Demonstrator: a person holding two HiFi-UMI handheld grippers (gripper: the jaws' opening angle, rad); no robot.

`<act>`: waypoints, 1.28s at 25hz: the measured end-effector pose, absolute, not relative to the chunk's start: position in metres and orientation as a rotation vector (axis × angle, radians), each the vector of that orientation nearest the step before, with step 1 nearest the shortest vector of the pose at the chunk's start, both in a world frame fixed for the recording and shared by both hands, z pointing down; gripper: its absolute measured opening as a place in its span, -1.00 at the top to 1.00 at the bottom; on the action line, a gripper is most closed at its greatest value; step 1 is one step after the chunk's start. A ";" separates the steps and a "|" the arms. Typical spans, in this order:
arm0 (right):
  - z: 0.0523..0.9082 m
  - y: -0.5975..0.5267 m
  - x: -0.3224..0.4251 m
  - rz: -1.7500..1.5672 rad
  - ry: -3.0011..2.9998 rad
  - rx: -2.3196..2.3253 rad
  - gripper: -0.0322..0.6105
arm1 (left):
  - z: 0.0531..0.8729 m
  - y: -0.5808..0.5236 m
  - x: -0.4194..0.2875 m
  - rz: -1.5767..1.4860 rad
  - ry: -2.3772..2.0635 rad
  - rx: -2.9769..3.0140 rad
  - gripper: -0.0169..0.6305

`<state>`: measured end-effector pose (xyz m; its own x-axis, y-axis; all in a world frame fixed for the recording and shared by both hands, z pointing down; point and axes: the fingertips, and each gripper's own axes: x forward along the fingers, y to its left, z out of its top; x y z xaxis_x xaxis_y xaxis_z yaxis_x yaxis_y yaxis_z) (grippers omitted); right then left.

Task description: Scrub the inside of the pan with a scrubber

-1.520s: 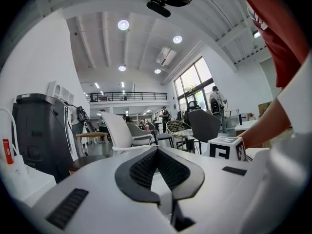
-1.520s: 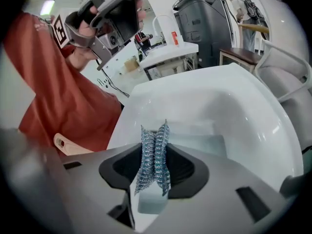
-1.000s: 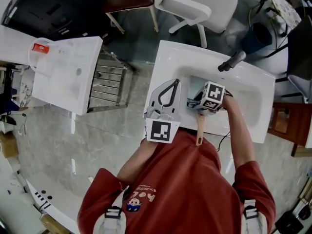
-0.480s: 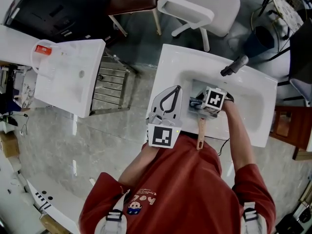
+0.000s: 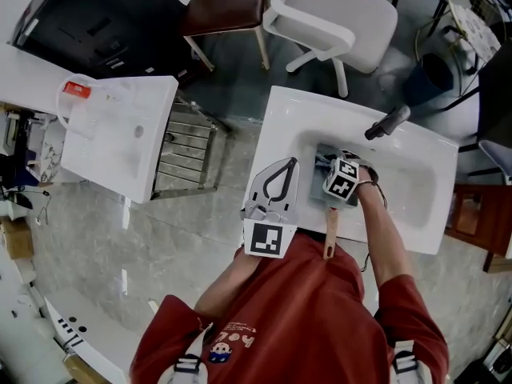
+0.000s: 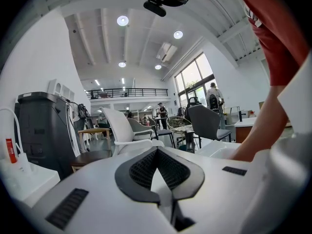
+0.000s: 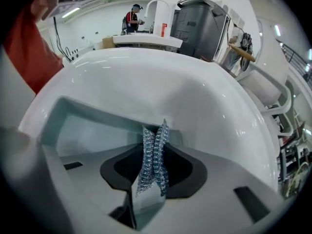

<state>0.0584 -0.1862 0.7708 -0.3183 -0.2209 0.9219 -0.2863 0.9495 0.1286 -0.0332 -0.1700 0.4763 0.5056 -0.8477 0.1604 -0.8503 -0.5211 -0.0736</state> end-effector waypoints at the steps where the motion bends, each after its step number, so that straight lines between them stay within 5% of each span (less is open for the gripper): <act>1: 0.774 -0.189 0.058 0.049 -1.908 0.402 0.47 | 0.477 -0.170 -0.034 0.277 -1.531 2.711 0.91; 16: 0.769 -0.196 0.062 0.090 -1.903 0.478 0.47 | 0.469 -0.170 -0.042 0.267 -1.546 2.692 0.91; 32: 0.669 -0.122 0.071 0.416 -1.990 0.078 0.46 | 0.472 -0.163 -0.031 0.247 -1.514 2.703 0.91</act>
<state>0.0714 -0.1216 0.6690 -0.4452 0.1284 0.8862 -0.2369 0.9375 -0.2549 -0.0309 -0.1631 0.4725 0.5130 -0.8443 0.1546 -0.8496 -0.5251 -0.0487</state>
